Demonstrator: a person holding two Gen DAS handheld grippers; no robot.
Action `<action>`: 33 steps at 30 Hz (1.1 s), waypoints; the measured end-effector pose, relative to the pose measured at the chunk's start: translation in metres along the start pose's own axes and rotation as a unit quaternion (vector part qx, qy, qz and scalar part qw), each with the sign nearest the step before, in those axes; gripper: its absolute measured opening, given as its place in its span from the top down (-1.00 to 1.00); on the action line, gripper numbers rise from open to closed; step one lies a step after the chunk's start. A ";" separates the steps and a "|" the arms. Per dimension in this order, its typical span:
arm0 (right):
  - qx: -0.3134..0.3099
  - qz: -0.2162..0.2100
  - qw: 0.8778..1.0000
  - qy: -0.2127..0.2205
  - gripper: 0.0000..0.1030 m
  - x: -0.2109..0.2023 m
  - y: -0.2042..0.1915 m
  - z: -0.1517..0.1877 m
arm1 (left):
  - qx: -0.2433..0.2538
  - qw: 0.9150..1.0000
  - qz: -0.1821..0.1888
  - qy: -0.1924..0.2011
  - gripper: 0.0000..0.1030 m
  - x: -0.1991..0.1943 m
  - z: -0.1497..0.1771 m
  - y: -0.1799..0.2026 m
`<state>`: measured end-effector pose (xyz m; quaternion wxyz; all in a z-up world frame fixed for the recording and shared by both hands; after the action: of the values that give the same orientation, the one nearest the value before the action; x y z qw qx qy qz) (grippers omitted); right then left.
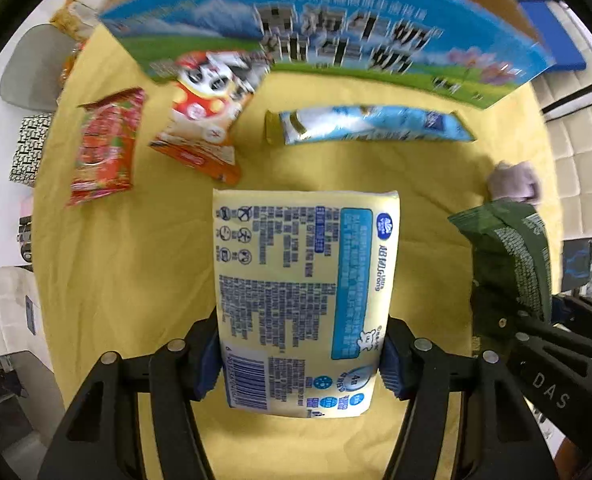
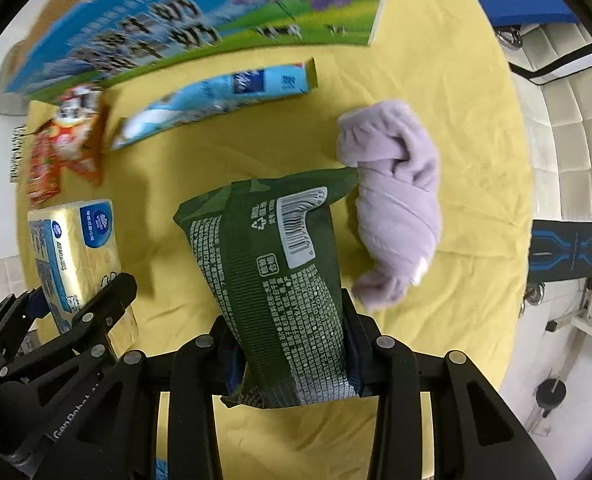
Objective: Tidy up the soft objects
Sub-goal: 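Carry the carton and green bag into the cardboard box and open both grippers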
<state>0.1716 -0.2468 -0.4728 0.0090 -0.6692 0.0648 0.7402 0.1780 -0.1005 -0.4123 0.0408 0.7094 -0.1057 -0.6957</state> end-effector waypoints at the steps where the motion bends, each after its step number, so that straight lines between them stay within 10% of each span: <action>1: -0.003 -0.006 1.000 0.006 0.21 -0.006 -0.001 0.002 | -0.001 1.000 0.000 0.006 -0.18 -0.010 0.002 0.001; 10: -0.009 -0.049 0.996 0.071 0.22 -0.097 0.005 -0.002 | -0.005 0.997 0.033 0.067 -0.18 -0.097 -0.013 0.017; 20: 0.026 -0.043 0.990 0.134 0.22 -0.177 0.017 -0.088 | 0.031 0.993 0.084 0.082 -0.18 -0.139 -0.129 0.036; 33: 0.081 -0.028 0.990 0.113 0.22 -0.115 0.020 -0.278 | 0.019 0.992 0.126 0.008 -0.18 -0.037 -0.301 0.010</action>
<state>0.4570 -0.2888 -0.3842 0.0761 -0.7468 0.1063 0.6521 0.4769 -0.1291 -0.3651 0.1158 0.6963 -0.2071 -0.6773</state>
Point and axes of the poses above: each gripper's, at about its wrist camera, not at the fingertips, and x roughly the way its jaws point, y to its right, z to its underside, the point moved 9 cm from there along x, roughly the way its jaws point, and after that the axes turned 11 degrees about z, right-handed, at the moved point
